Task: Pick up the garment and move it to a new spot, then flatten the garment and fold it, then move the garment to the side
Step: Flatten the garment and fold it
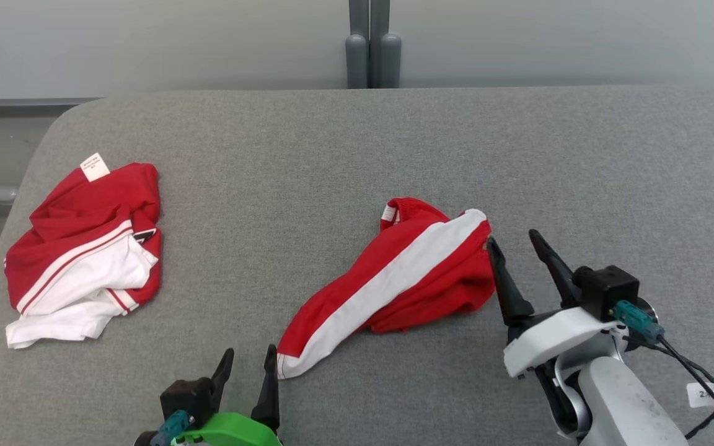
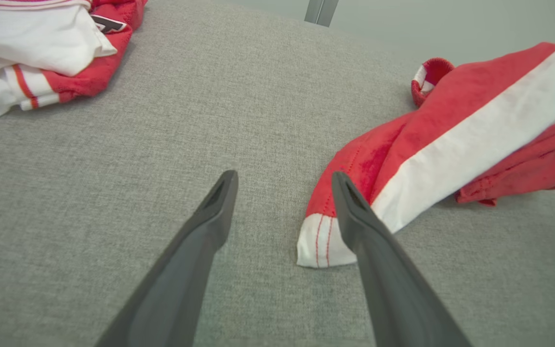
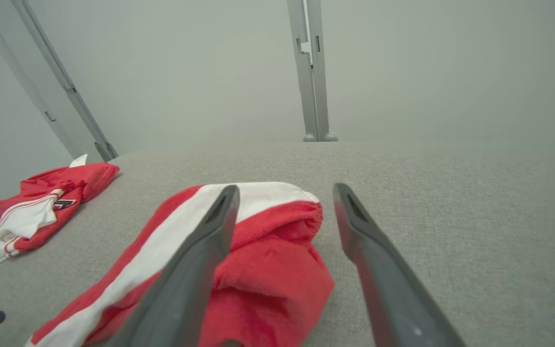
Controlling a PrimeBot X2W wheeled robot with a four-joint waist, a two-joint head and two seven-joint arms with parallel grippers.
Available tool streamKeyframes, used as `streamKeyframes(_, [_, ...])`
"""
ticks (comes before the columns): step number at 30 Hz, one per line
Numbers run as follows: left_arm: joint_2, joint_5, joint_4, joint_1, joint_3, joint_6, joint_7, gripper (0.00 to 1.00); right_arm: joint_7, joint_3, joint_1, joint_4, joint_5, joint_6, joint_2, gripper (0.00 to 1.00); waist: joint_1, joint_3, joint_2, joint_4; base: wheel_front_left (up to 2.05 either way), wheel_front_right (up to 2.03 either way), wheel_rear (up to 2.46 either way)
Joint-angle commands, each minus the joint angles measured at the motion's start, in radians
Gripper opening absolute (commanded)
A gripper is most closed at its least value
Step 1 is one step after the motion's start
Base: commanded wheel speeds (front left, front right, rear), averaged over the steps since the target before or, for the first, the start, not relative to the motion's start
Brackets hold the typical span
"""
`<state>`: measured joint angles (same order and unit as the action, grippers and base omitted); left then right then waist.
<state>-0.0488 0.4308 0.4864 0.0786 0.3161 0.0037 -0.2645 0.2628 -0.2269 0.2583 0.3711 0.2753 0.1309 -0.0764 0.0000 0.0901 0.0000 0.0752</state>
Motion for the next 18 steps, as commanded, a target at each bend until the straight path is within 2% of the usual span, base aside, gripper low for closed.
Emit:
streamKeyframes(1, [-0.003, 0.001, 0.008, -0.016, 0.000, -0.005, 0.000, 1.00, 0.003, 0.024, -0.022, -0.009, -0.009, 0.000, 0.003, 1.00, 0.0000, -0.012, 0.0000, -0.013, 0.00, 0.00, 0.00])
streamKeyframes(7, [-0.003, 0.009, 0.036, -0.030, 0.019, -0.017, 0.000, 1.00, 0.003, 0.098, -0.061, -0.024, -0.021, 0.000, 0.017, 1.00, 0.0000, -0.022, 0.0000, -0.034, 0.00, 0.00, 0.00])
streamKeyframes(18, [-0.003, 0.058, 0.114, 0.000, 0.053, -0.012, 0.000, 1.00, 0.003, 0.107, -0.056, -0.031, -0.032, 0.000, 0.022, 1.00, 0.0000, -0.015, 0.0000, -0.065, 0.00, 0.00, 0.00])
